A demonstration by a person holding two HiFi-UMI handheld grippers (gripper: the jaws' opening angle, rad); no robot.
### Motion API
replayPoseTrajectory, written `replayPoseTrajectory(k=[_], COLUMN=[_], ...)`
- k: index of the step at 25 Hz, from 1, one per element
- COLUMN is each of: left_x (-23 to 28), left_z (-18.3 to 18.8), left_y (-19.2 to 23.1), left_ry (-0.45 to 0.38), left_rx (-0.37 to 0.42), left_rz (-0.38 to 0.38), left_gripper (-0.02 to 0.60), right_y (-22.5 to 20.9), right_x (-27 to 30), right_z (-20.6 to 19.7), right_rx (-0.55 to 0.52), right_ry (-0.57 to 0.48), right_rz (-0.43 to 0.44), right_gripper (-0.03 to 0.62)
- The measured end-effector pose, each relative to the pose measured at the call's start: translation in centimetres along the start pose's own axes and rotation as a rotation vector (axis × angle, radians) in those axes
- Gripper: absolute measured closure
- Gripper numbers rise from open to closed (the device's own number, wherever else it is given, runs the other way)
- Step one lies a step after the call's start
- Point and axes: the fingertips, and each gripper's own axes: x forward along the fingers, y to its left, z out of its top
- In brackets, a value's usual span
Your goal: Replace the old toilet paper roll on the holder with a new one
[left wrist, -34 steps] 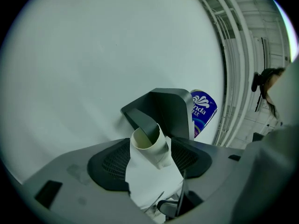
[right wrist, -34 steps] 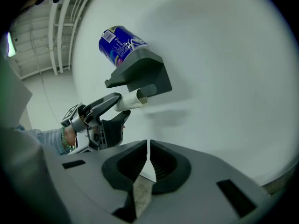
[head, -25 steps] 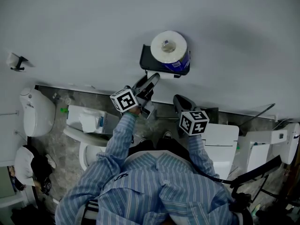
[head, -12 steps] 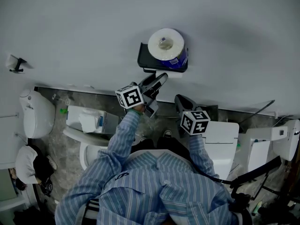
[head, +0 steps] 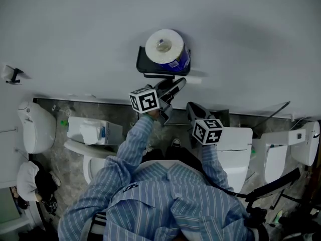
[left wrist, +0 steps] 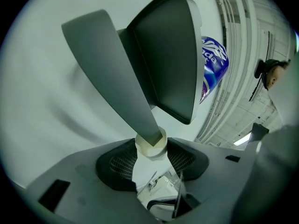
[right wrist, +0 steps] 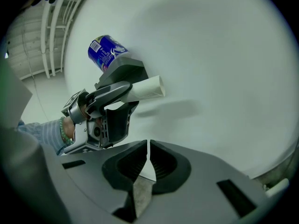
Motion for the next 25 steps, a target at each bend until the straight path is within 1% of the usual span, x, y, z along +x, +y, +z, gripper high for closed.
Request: replayPoseTrajectory(k=[6, 9, 11, 14, 16, 20, 23, 25], left_x=[1.8, 3.0, 3.5, 3.5, 3.0, 1.5, 0.1, -1.1], left_z=[-1.2, -2.1, -2.9, -3.8, -4.3, -4.6, -4.6, -4.4], left_y=[-0.4, -1.1, -1.3, -1.6, -1.5, -0.9, -0.2, 0.3], left_ry=[0.021, 0.047, 0.071, 0.103, 0.117, 0.119, 0.118, 0.113], left_rx=[-0.005, -0.004, 0.011, 0.043, 0.059, 0.061, 0.061, 0.065], left_rz=[-0.013, -0.030, -0.028, -0.026, -0.020, 0.010, 0.038, 0.057], left_gripper=[0.382, 0.383, 0.383, 0.383, 0.383, 0.383, 0.383, 0.383], right_y=[-2.0, -2.8, -3.3, -3.9, -4.0, -3.2, -2.7, -2.2], right_x=[-0.9, -1.4, -1.6, -1.9, -2.1, -2.4, -2.4, -2.4], right_z=[0.0, -0.1, -0.2, 0.0, 0.6, 2.8, 3.7, 4.2], right_rx=[0.025, 0.041, 0.047, 0.016, -0.011, -0.064, -0.102, -0.105], right_ry=[-0.012, -0.017, -0.019, -0.021, -0.042, -0.142, -0.167, -0.174], right_rz=[-0.040, -0.058, -0.071, -0.099, -0.109, -0.074, -0.072, -0.056], right_gripper=[0.572, 0.572, 0.572, 0.572, 0.572, 0.572, 0.571, 0.572])
